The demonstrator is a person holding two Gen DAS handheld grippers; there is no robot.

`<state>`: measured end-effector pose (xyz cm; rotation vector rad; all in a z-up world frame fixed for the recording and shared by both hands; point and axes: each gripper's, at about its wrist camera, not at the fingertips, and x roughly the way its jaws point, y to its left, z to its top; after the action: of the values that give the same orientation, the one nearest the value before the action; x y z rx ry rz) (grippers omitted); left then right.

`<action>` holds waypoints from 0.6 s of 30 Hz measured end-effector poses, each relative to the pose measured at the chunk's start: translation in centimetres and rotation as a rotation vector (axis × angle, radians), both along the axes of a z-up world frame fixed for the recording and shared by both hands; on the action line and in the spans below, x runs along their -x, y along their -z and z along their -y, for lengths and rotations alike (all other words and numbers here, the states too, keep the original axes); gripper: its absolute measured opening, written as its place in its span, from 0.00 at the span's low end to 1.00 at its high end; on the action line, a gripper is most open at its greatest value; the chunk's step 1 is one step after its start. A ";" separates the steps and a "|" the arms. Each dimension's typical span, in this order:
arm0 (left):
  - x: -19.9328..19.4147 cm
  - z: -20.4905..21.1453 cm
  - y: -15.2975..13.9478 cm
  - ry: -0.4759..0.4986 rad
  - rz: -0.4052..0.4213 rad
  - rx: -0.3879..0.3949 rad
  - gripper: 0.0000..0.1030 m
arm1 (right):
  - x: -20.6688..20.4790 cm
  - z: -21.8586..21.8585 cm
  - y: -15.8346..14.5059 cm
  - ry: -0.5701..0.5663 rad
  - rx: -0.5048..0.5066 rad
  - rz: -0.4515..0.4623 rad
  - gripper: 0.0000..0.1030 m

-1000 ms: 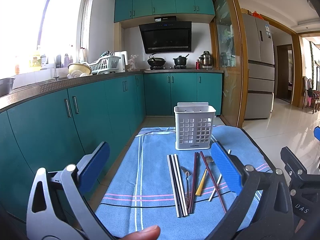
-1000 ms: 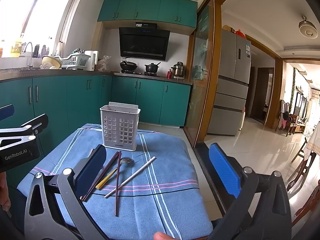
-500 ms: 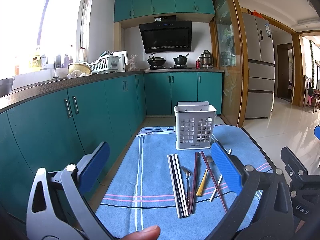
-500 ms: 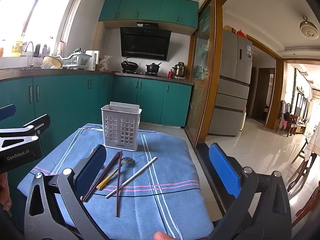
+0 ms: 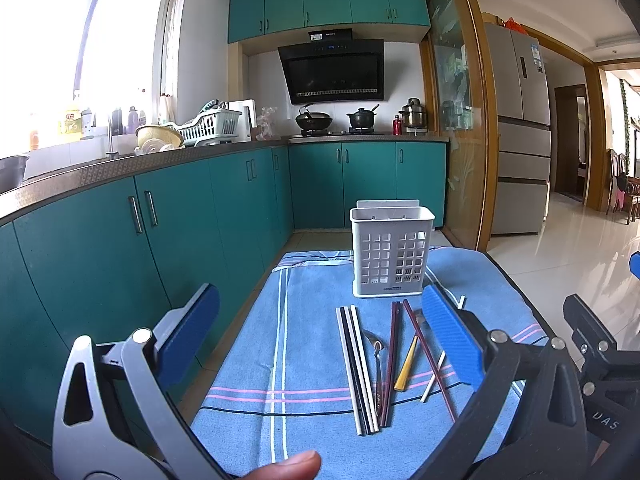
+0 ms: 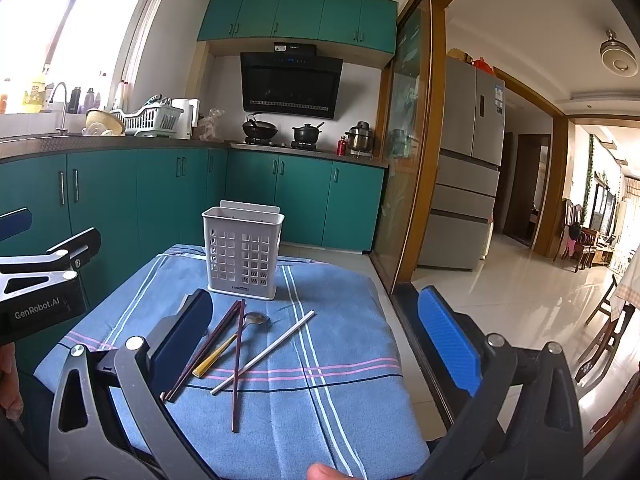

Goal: Organize utensils
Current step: 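Lower both tools toward the row of chopsticks on the cloth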

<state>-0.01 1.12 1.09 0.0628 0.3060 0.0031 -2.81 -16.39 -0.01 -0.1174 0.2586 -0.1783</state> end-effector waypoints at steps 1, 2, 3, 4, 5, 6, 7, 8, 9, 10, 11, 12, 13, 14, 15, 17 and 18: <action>-0.3 0.0 0.2 0.002 -0.008 -0.005 0.97 | -0.1 0.0 0.2 0.001 0.002 -0.004 0.97; -0.8 -0.1 0.5 0.008 -0.028 -0.008 0.97 | -0.5 0.1 0.4 0.012 0.014 -0.021 0.97; -1.2 -0.2 0.8 0.012 -0.047 -0.009 0.97 | -0.9 0.3 0.6 0.023 0.025 -0.037 0.97; -2.1 -0.4 1.4 0.011 -0.082 -0.013 0.97 | -1.4 0.5 0.9 0.032 0.035 -0.054 0.97; -2.8 -0.4 2.0 0.008 -0.111 -0.021 0.97 | -2.3 0.8 1.4 0.042 0.049 -0.091 0.97; -3.8 -0.6 2.7 -0.002 -0.152 -0.041 0.97 | -3.1 1.2 1.8 0.043 0.056 -0.121 0.97; -4.7 -0.8 3.5 -0.021 -0.182 -0.069 0.97 | -3.6 1.6 2.4 0.047 0.061 -0.149 0.97; -5.7 -0.9 4.3 -0.035 -0.209 -0.091 0.97 | -5.1 2.3 3.5 0.063 0.067 -0.209 0.97; -6.5 -1.1 4.8 -0.030 -0.241 -0.092 0.97 | -5.9 2.7 4.1 0.071 0.065 -0.240 0.97; -7.5 -1.4 5.6 -0.011 -0.283 -0.078 0.97 | -7.3 3.4 5.1 0.072 0.045 -0.291 0.95; -8.1 -1.7 6.2 0.007 -0.310 -0.061 0.96 | -8.1 3.9 5.7 0.061 0.025 -0.319 0.92; -9.1 -2.0 6.9 0.027 -0.336 -0.039 0.95 | -9.3 4.5 6.4 0.045 -0.008 -0.359 0.85; -10.0 -2.2 7.4 0.035 -0.352 -0.029 0.88 | -10.2 5.1 7.1 0.031 -0.041 -0.394 0.76; -11.4 -2.5 8.0 0.043 -0.377 -0.018 0.77 | -11.6 5.7 7.8 0.020 -0.075 -0.430 0.71; -12.5 -2.6 8.3 0.049 -0.400 -0.008 0.72 | -12.9 6.1 8.3 0.022 -0.090 -0.460 0.59; -15.3 -2.7 9.1 0.071 -0.458 0.025 0.61 | -14.9 6.4 8.8 0.022 -0.092 -0.499 0.49; -16.6 -2.5 9.4 0.082 -0.477 0.021 0.61 | -16.1 6.5 9.0 0.012 -0.094 -0.513 0.49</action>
<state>16.55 3.57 -8.35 0.0544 0.7798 -0.0976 13.30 -22.92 -8.99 -0.0664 0.7777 -0.1451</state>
